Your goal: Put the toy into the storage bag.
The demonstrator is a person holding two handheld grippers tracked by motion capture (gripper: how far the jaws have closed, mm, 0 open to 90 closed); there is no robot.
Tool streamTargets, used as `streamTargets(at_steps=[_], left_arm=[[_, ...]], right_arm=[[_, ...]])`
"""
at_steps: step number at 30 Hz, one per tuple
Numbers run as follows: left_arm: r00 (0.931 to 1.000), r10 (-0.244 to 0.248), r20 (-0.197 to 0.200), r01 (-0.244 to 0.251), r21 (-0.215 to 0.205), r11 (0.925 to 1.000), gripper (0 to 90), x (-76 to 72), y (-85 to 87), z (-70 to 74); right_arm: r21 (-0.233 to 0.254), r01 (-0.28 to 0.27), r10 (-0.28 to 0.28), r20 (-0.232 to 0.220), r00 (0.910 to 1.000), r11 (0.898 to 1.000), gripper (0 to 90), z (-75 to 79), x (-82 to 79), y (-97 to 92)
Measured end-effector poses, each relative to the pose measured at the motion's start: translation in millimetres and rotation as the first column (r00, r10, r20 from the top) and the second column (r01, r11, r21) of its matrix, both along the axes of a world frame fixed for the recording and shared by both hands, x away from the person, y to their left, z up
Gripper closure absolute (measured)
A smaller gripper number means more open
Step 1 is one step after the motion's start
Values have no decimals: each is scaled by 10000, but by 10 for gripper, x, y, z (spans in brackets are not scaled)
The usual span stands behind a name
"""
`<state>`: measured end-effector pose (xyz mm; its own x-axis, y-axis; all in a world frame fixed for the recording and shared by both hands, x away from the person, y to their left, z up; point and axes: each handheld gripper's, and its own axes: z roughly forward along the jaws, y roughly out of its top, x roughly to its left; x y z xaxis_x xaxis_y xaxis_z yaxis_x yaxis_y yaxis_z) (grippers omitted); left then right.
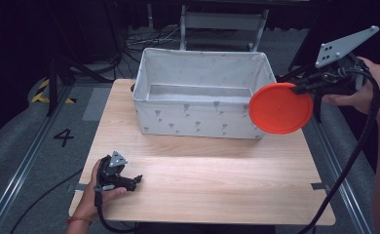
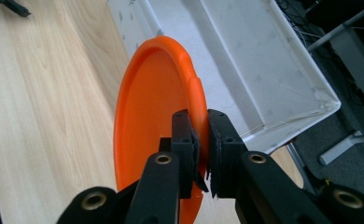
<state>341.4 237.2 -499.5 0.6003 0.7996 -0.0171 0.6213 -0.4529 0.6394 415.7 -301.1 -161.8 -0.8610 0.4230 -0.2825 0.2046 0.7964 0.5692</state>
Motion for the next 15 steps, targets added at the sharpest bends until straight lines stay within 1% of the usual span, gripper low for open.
streamTargets(at_steps=[2,5,7,10,11,15], left_arm=[[10000,-11,-3,11,-1,10000,6,0,1,0],[10000,-5,7,5,0,10000,7,-1,1,0],[10000,-1,3,1,-1,10000,7,-1,0,0],[10000,-8,1,8,3,10000,6,-1,1,0],[10000,-10,1,10,2,10000,6,-1,1,0],[10000,-8,4,8,0,10000,7,-1,1,0]], right_arm=[[-46,13,-13,87,10000,10000,824,30,30,16],[51,12,-12,147,9999,10000,824,80,91,36],[23,4,-5,162,9999,10000,824,104,117,44],[-44,11,-9,299,9996,10000,824,187,199,74],[-22,142,-141,398,9991,9999,824,217,239,87],[118,220,-226,509,9984,9997,824,260,395,121]])
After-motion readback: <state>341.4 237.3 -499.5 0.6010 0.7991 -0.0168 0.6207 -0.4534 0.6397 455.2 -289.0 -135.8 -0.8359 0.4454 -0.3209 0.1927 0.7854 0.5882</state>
